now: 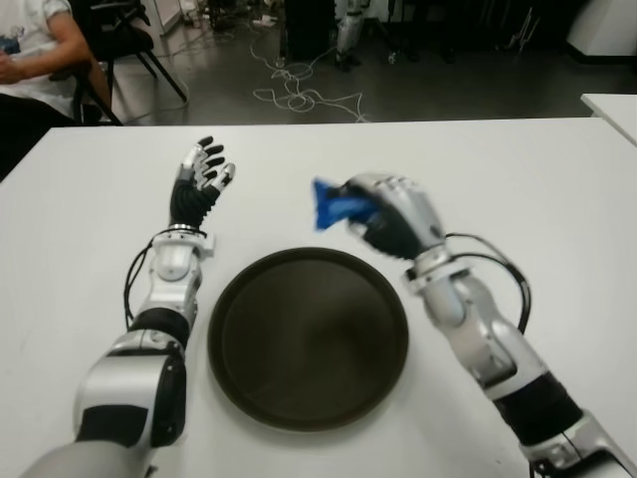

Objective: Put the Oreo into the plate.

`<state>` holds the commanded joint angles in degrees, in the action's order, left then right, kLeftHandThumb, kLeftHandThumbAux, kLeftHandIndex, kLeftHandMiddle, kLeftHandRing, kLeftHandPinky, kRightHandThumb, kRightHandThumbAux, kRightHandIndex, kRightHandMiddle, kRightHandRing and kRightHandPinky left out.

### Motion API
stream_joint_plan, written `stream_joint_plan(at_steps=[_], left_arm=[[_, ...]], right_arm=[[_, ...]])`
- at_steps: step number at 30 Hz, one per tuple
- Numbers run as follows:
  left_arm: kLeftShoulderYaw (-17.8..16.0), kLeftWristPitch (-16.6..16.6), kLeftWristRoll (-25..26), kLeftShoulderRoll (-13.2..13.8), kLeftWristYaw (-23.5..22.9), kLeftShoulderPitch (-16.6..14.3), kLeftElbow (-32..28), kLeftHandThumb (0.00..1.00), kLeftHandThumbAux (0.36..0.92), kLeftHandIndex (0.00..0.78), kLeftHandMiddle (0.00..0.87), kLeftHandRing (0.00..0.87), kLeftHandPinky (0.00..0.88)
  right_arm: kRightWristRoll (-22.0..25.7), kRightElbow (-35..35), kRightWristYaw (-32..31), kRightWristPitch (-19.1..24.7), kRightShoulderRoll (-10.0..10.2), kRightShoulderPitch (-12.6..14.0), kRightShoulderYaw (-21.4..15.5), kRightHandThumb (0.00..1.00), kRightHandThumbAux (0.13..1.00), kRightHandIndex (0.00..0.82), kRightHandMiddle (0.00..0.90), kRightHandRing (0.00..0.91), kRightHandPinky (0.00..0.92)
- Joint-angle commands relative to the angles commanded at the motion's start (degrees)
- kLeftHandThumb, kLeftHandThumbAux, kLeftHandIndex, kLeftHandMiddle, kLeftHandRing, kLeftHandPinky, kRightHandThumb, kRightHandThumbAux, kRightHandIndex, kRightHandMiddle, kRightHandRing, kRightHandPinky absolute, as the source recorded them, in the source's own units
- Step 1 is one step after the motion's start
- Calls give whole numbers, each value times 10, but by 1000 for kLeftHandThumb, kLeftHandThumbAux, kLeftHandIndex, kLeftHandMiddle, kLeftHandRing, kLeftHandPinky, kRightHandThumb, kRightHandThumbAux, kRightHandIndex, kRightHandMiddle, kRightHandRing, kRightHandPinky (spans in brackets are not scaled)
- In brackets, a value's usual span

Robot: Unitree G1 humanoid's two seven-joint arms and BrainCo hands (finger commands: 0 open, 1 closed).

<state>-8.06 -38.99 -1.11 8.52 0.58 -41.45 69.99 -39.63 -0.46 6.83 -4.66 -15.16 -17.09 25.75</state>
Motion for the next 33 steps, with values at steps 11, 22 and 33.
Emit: stream_joint_plan(at_steps=[11, 22, 33], left_arm=[[5, -3, -9, 1, 12, 0, 1, 92, 595, 109, 180, 140, 108], [5, -6, -8, 0, 10, 1, -1, 98, 590, 111, 185, 152, 117], [1, -2, -2, 0, 2, 1, -1, 106, 596, 113, 183, 147, 114]], right_arm=[[-8, 24, -103, -23, -19, -22, 19, 681, 734, 435, 753, 767, 749], [16, 28, -176, -67, -33, -23, 22, 681, 733, 435, 768, 780, 767], [27, 37, -202, -83, -33, -30, 15, 682, 733, 436, 761, 777, 758]])
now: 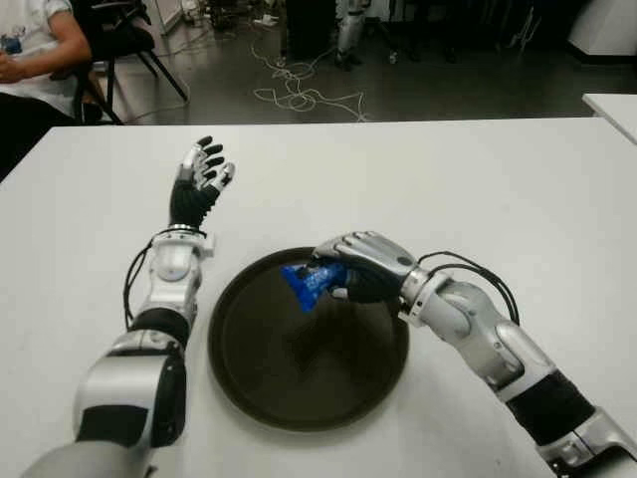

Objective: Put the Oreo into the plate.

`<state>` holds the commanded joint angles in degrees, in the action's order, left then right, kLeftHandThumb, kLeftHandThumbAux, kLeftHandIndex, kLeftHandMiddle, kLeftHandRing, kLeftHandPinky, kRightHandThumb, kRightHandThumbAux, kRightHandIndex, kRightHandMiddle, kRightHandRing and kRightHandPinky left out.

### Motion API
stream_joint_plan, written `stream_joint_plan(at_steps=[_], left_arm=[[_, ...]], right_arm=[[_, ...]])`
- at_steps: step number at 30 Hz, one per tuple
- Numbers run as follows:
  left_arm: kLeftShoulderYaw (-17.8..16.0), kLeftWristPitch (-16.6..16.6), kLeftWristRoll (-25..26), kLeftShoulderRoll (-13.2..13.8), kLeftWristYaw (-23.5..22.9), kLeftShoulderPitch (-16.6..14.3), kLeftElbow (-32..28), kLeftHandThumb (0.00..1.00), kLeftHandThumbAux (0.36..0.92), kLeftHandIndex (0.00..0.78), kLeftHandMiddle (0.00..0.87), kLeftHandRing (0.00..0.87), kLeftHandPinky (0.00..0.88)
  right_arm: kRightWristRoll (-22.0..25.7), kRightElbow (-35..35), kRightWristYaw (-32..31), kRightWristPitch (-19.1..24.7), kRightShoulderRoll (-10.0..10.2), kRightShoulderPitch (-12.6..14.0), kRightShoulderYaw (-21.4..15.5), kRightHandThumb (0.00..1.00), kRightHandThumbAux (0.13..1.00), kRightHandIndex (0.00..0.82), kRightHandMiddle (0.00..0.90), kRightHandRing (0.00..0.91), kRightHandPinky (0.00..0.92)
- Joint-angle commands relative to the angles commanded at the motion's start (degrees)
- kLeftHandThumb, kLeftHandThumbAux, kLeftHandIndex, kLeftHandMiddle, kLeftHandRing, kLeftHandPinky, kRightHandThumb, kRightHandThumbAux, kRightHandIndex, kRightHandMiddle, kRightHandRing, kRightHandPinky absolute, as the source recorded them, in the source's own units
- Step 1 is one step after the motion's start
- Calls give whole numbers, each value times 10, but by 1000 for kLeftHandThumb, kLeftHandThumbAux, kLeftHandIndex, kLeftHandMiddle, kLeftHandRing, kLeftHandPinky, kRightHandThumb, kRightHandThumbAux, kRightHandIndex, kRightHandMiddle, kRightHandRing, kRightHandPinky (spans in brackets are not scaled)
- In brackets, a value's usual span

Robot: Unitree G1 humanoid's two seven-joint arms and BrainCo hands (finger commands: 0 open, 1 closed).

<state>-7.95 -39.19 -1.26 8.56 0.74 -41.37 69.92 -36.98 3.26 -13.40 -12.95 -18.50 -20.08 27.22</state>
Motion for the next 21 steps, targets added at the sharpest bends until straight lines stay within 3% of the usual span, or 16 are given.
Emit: stream_joint_plan(at_steps=[8, 17, 18, 21], left_arm=[[-1, 4, 1, -1, 0, -1, 0, 101, 613, 110, 180, 145, 117], [-1, 3, 2, 0, -3, 0, -1, 92, 598, 99, 168, 132, 103], [0, 3, 0, 0, -1, 0, -1, 94, 600, 101, 168, 132, 103], [3, 2, -5, 1, 3, 0, -1, 84, 597, 113, 178, 141, 111]], right_arm=[[-4, 1, -9, 6, 2, -1, -4, 681, 734, 435, 754, 767, 746], [-7, 11, 18, -5, 10, 6, -10, 676, 739, 423, 547, 561, 503], [-5, 14, 19, -10, 9, 5, -9, 674, 740, 420, 507, 511, 440], [-2, 21, 21, -21, 8, 3, -8, 221, 758, 292, 333, 302, 194]])
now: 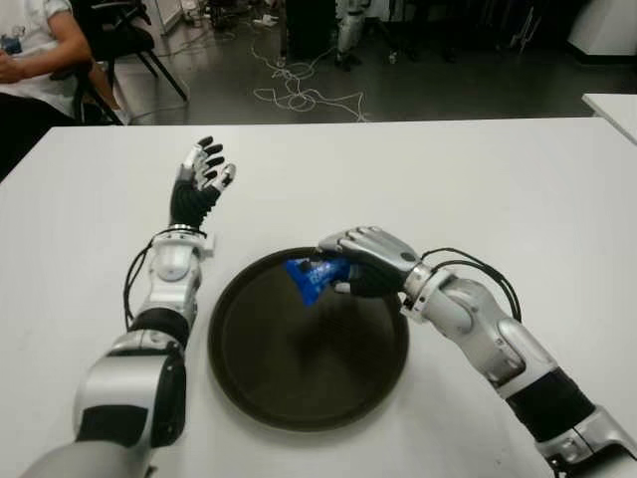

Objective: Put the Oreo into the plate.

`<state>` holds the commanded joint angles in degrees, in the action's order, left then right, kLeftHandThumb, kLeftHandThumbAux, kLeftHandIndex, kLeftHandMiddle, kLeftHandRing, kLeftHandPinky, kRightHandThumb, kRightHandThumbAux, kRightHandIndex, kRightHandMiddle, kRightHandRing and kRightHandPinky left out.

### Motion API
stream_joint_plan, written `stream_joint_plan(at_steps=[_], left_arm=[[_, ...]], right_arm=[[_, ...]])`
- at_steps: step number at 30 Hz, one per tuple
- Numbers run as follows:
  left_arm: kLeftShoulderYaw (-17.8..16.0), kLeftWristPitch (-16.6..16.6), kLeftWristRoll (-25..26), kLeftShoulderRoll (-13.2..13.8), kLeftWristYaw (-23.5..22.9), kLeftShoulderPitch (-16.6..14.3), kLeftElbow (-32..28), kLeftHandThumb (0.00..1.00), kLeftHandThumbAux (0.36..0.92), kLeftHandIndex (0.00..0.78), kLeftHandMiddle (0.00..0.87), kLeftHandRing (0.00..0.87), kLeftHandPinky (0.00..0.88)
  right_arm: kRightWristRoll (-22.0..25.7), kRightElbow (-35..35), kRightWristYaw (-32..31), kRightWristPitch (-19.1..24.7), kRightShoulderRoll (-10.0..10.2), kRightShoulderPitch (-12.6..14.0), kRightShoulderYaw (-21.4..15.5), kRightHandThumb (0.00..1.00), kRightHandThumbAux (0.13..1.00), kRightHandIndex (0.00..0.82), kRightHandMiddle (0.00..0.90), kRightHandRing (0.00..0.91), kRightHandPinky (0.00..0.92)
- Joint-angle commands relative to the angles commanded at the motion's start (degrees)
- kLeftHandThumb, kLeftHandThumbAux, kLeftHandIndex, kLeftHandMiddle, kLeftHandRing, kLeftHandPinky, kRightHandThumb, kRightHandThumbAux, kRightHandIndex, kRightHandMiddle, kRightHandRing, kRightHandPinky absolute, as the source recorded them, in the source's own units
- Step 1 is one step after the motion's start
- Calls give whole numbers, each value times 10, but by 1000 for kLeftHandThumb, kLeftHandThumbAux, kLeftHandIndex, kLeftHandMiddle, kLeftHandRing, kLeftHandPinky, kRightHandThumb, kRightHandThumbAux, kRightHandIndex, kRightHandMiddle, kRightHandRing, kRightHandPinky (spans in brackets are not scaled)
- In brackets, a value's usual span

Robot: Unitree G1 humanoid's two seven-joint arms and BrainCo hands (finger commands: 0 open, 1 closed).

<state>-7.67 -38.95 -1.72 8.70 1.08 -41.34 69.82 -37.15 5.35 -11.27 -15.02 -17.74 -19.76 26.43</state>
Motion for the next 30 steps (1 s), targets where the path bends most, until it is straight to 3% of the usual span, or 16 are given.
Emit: stream_joint_plan(at_steps=[3, 6, 9, 15, 30], left_arm=[[0, -1, -1, 0, 2, 0, 0, 80, 591, 117, 183, 149, 117], [0, -2, 0, -1, 1, 1, 0, 91, 579, 115, 187, 158, 129], [-2, -4, 1, -2, 1, 1, -1, 108, 589, 119, 191, 161, 132], [-1, -5, 1, -3, 1, 2, -2, 107, 592, 114, 190, 156, 113], [-1, -5, 1, -3, 4, 3, -3, 96, 594, 113, 185, 152, 112]], right_arm=[[0, 10, -2, -14, -3, -4, 3, 72, 733, 193, 199, 151, 65], [-3, 19, -3, -28, -6, -7, 5, 23, 713, 121, 79, 49, 21], [-6, 31, -2, -47, -10, -13, 8, 7, 707, 71, 26, 16, 6], [-11, 48, 4, -68, -11, -19, 7, 0, 718, 10, 2, 1, 0], [-23, 60, 19, -68, -9, -23, 5, 0, 723, 0, 0, 0, 0]])
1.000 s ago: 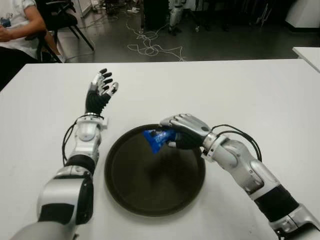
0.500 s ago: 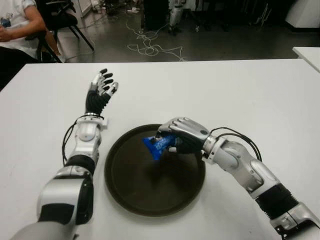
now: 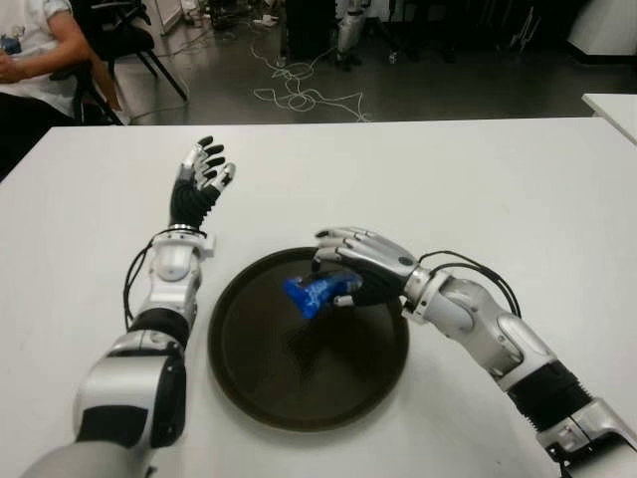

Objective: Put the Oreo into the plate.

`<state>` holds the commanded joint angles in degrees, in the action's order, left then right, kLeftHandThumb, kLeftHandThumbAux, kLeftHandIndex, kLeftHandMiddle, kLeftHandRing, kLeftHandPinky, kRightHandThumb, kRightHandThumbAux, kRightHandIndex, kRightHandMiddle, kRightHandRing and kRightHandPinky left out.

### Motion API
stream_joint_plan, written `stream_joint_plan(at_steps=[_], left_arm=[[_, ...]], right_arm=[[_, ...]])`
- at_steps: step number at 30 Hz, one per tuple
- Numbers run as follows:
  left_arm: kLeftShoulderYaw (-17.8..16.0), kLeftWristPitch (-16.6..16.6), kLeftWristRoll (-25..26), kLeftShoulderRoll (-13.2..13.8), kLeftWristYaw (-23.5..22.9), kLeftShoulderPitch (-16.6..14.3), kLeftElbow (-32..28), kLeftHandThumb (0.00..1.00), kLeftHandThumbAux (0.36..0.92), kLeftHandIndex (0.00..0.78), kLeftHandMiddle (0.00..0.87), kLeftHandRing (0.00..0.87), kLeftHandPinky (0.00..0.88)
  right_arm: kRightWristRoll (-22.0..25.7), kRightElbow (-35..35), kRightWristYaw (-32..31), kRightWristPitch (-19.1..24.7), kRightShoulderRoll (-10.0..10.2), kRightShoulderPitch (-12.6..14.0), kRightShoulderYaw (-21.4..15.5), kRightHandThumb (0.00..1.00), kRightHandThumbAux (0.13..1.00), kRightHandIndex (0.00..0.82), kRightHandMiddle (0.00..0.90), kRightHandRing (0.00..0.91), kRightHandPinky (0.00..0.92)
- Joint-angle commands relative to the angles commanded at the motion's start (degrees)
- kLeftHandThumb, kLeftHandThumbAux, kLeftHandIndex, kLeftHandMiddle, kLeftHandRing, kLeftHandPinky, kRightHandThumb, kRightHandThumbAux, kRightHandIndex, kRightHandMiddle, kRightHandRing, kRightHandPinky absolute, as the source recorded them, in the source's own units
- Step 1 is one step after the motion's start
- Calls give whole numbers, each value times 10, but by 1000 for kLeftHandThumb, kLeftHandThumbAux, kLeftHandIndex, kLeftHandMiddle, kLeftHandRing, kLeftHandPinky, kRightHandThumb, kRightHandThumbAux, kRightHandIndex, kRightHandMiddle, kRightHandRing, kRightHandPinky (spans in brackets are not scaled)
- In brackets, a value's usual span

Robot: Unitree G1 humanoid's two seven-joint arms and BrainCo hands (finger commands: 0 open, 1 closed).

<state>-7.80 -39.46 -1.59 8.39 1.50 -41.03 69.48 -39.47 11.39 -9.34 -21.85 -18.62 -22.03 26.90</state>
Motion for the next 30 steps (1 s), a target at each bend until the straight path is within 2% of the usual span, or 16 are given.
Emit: stream_joint_plan(at_steps=[10, 21, 26, 30], left_arm=[[1, -1, -1, 0, 2, 0, 1, 114, 583, 126, 204, 168, 121], [4, 1, -5, 0, 7, -1, 2, 112, 611, 125, 193, 150, 107], [5, -1, -5, 0, 3, 0, 1, 107, 608, 126, 194, 151, 101], [6, -2, -5, 2, -2, 0, 0, 104, 583, 127, 199, 156, 110]], right_arm=[[-14, 9, 16, 4, 0, -1, 0, 0, 735, 0, 0, 0, 0], [-18, 13, 29, 2, -1, -3, 0, 0, 739, 0, 0, 0, 0], [-20, 17, 34, 0, -2, -5, 2, 0, 740, 0, 0, 0, 0], [-22, 15, 35, 3, -2, -5, 2, 0, 731, 0, 0, 0, 0]])
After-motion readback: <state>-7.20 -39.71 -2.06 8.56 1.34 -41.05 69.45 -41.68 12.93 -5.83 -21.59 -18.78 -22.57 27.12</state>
